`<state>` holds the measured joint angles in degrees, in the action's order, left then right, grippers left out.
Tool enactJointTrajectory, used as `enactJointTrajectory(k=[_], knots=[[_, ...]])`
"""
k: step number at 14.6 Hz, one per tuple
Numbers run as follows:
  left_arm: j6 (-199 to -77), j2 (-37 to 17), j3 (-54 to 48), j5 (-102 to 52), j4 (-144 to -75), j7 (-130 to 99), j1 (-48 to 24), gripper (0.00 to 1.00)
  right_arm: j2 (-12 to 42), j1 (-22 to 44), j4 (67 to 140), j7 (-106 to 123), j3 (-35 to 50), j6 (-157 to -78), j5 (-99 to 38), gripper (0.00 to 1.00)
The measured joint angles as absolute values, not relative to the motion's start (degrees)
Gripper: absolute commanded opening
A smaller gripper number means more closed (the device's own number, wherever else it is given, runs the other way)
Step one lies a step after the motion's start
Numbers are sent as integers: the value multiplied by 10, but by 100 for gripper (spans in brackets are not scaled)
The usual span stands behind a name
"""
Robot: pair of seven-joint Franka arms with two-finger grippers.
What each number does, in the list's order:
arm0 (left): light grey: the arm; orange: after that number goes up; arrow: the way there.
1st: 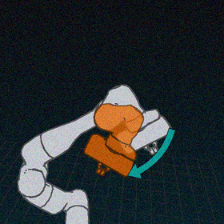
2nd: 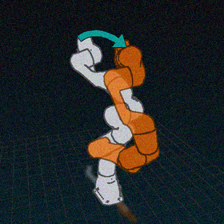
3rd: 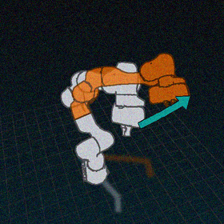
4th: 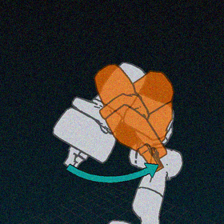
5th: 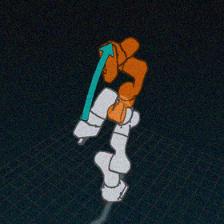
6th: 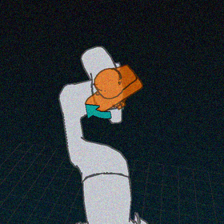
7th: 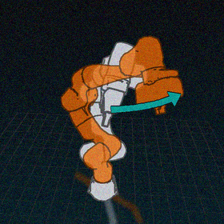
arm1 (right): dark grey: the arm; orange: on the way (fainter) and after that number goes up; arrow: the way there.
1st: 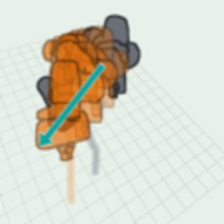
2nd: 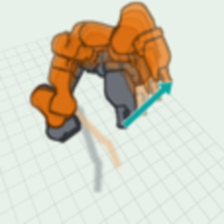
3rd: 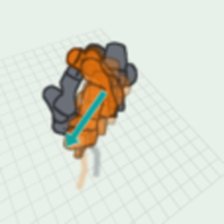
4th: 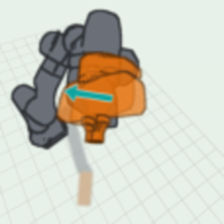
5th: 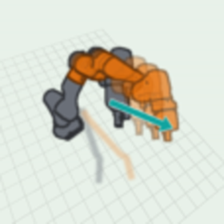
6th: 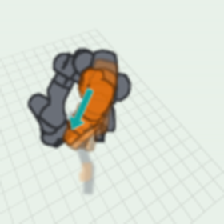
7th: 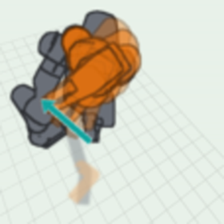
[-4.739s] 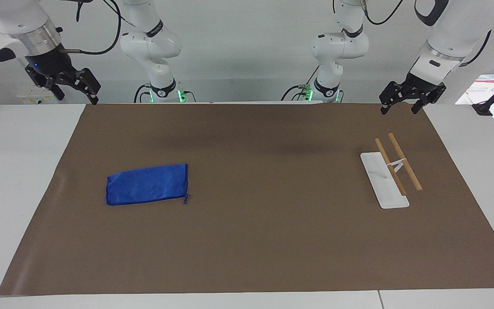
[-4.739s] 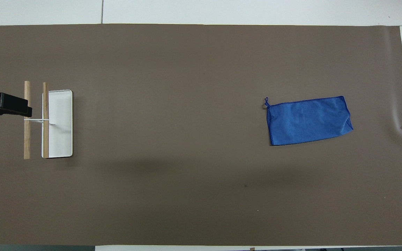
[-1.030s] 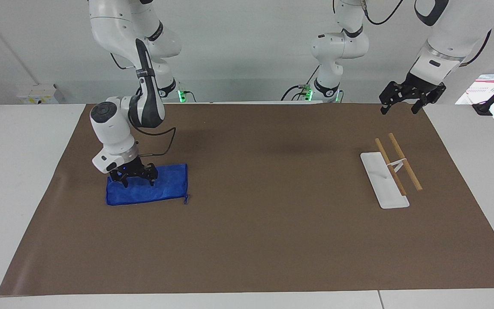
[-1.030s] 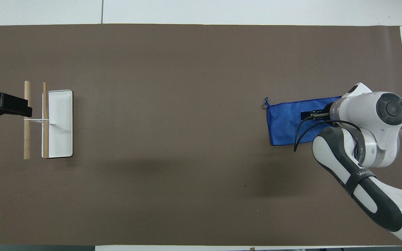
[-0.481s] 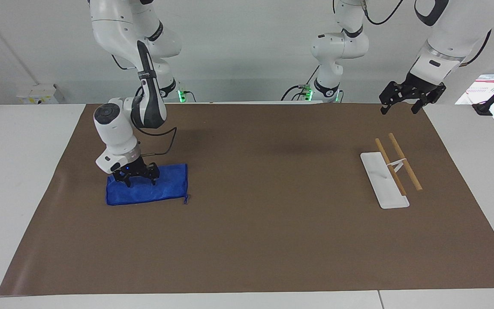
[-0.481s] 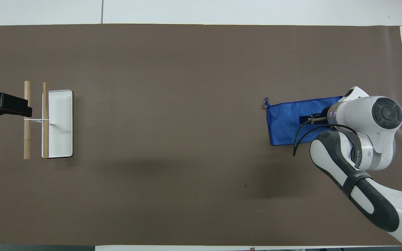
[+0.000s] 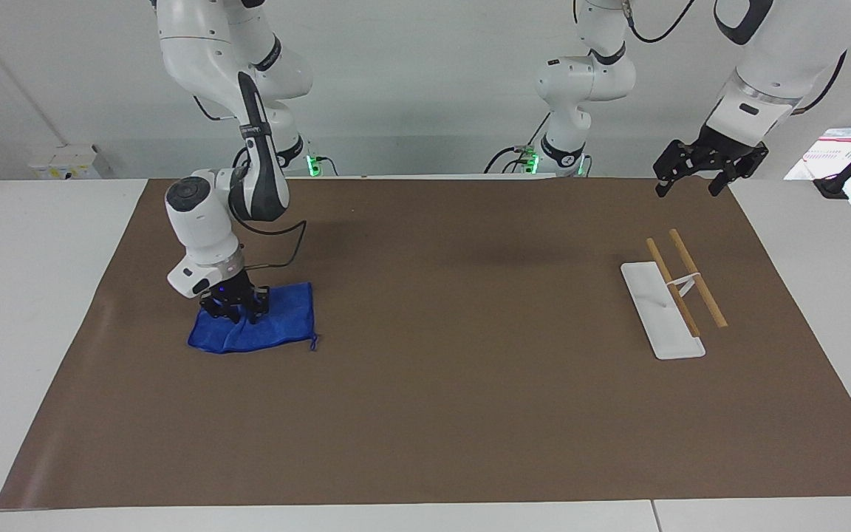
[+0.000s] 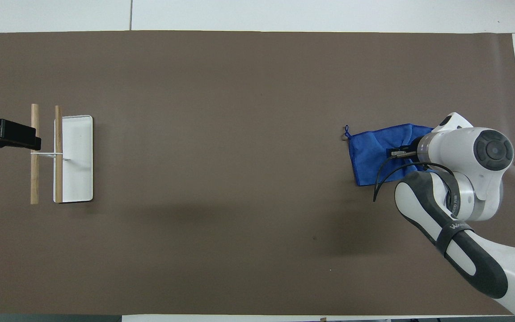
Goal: Right arm passes towel to left arm to hang
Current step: 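Lift the blue towel with the right gripper and carry it toward the rack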
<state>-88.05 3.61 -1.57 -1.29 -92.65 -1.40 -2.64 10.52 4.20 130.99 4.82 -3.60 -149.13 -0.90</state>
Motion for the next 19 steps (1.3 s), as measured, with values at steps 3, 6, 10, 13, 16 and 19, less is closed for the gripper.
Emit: enactJointTrajectory(k=[3,6,10,13,16,19], knots=[[-880,36,-16,-13,-926,-14,-26,100,101,43,1262,48,-36,-1398,-9,0],[-880,36,-16,-13,-926,-14,-26,100,83,43,1180,47,-36,-1273,-20,0],[-880,36,-16,-13,-926,-14,-26,100,57,44,1074,32,-36,-1124,-78,0],[-880,36,-16,-13,-926,-14,-27,100,52,46,1002,-9,-36,-1055,-149,0],[-880,36,-17,-13,-926,-14,-27,100,52,48,969,-38,-36,-1045,-260,0],[-880,36,-17,-13,-926,-14,-27,100,52,48,966,-57,-36,-1054,-389,0]])
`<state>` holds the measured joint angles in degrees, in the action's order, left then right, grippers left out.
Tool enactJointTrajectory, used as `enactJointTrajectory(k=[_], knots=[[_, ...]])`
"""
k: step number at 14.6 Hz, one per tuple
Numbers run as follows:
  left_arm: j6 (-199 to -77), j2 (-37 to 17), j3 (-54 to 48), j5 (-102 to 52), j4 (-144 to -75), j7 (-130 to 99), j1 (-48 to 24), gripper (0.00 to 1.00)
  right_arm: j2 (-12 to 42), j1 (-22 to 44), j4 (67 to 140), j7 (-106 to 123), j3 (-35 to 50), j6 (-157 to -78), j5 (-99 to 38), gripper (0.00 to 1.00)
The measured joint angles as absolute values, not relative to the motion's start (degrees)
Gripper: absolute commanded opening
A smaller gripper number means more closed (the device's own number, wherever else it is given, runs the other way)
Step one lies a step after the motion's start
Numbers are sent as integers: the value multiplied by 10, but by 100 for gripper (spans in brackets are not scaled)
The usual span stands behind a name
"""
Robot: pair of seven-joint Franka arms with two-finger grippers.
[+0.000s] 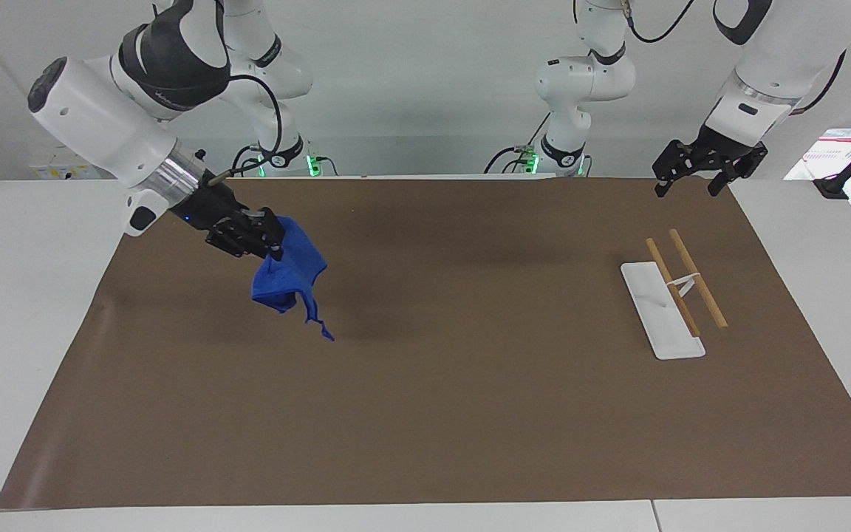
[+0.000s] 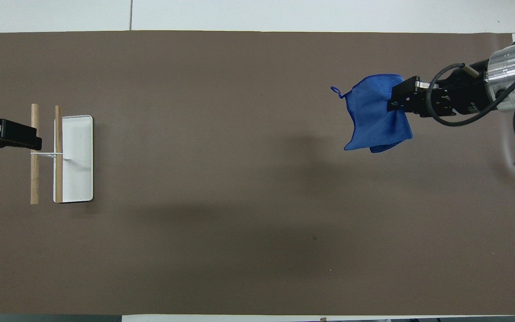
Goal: Right arm passes towel to left arm to hang
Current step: 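Lift the blue towel with the right gripper and carry it toward the rack, then hold the towel out with the right gripper while the left gripper reaches it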
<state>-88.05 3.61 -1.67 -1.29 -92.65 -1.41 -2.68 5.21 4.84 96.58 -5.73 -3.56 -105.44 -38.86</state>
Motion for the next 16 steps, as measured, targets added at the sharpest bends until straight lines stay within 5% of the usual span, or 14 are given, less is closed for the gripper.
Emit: enactJointTrajectory(k=[6,11,16], knots=[[-880,36,-17,-13,-927,-15,-27,100,53,54,965,-115,10,-1153,-581,0],[-880,36,-17,-20,-929,-21,-27,100,58,133,965,-152,30,-1288,-706,0],[-880,38,-17,-53,-934,-68,-27,100,59,181,966,-152,31,-1315,-806,0]])
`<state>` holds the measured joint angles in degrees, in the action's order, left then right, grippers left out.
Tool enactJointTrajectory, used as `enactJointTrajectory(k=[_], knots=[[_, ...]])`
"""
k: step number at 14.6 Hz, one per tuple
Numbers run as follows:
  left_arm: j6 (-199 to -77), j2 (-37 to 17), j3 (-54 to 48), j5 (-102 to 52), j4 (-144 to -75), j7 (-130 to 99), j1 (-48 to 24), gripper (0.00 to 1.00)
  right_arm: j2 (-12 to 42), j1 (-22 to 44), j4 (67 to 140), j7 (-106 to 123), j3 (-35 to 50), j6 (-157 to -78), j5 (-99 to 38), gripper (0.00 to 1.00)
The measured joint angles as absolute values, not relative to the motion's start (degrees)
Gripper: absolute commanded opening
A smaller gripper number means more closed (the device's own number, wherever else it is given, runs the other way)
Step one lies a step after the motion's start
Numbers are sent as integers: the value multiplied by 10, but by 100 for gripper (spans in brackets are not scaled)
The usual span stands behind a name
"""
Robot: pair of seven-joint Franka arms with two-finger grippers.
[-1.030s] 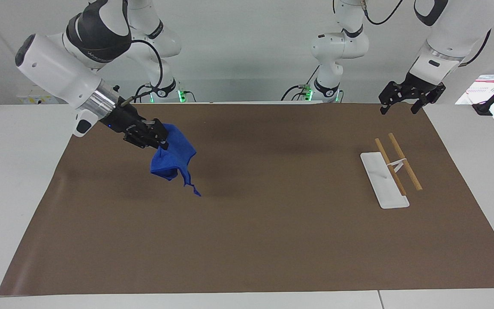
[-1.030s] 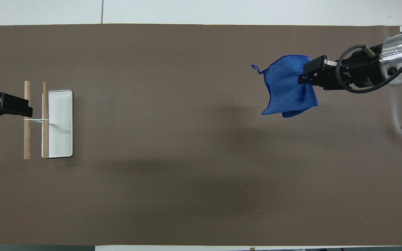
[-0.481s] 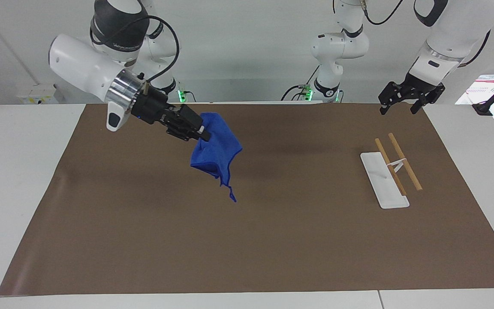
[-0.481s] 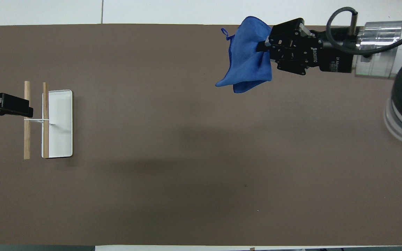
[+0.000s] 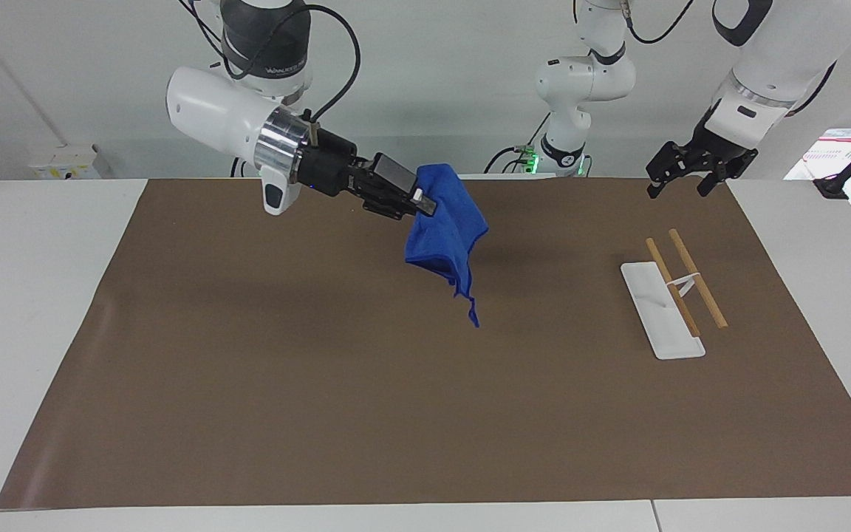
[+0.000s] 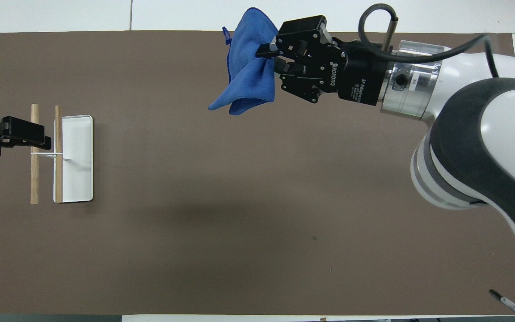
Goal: Right arm passes towel to left arm to hang
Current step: 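Hold the towel out with the right gripper while the left gripper reaches it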
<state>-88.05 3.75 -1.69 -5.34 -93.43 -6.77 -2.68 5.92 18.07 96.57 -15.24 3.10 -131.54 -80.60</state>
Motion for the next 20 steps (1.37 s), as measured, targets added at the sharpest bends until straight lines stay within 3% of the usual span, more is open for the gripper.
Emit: enactJointTrajectory(k=[4,9,14,20], knots=[[-882,39,-17,-118,-943,-131,-27,100,59,212,967,-153,31,-1329,-865,0],[-940,52,-17,-244,-999,-225,-27,100,59,276,967,-153,32,-1421,-951,0],[-1029,93,-15,-387,-1077,-320,-22,100,59,299,967,-141,32,-1447,-996,0],[-1074,112,-19,-495,-1110,-472,-23,100,59,312,968,-129,32,-1464,-1005,0]])
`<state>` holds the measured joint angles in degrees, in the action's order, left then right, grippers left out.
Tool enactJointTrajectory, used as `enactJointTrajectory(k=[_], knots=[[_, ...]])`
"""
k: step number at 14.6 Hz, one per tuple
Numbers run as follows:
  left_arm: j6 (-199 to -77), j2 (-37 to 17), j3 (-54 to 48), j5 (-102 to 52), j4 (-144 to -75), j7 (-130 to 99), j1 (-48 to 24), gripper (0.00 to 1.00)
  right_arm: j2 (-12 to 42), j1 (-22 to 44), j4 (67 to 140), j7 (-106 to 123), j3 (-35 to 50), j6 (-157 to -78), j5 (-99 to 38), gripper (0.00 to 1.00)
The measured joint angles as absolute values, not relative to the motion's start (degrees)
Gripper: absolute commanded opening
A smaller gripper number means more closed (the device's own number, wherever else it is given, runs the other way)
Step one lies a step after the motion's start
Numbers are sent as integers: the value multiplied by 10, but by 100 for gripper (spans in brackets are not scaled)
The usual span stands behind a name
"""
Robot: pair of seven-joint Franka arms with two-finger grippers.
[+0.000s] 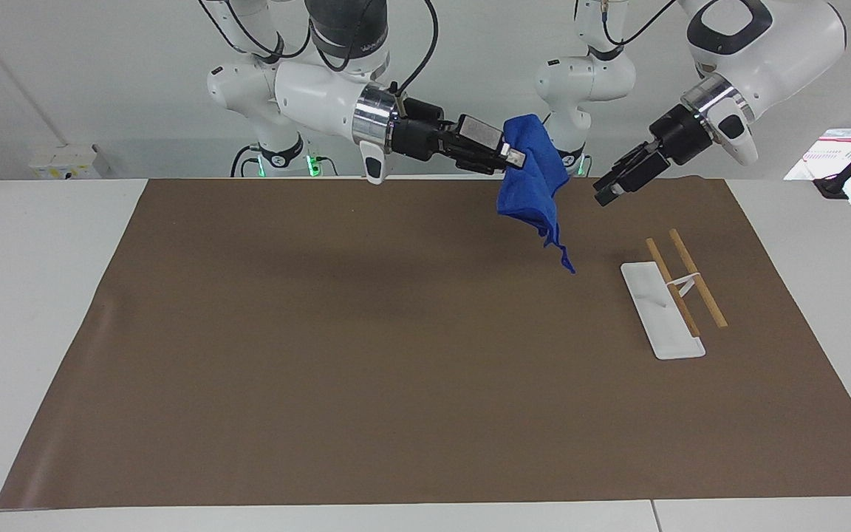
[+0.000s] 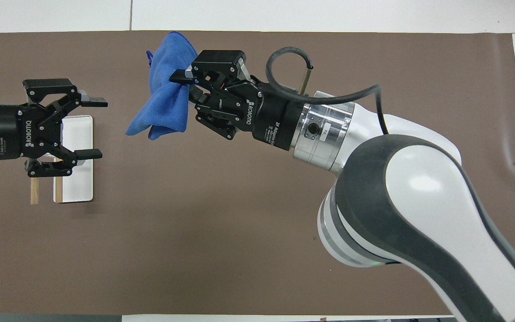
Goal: Right arm passes towel to left arm to hang
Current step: 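Hold the towel out with the right gripper while the left gripper reaches it, then close the left gripper on the blue towel beside the right gripper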
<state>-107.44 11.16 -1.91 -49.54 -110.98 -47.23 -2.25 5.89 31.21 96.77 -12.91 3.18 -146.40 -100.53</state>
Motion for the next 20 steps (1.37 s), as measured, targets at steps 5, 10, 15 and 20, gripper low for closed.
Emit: enactJointTrajectory(k=[5,10,15,20], knots=[[-1123,124,-25,-535,-1134,-576,-48,100,59,312,968,-129,32,-1464,-1005,0],[-1216,131,-29,-536,-1154,-666,-112,100,59,312,968,-129,32,-1464,-1005,0],[-1281,131,-29,-536,-1161,-693,-141,88,59,312,968,-129,32,-1471,-1005,0],[-1287,132,-24,-536,-1161,-693,-140,8,59,312,968,-128,32,-1474,-1005,0]])
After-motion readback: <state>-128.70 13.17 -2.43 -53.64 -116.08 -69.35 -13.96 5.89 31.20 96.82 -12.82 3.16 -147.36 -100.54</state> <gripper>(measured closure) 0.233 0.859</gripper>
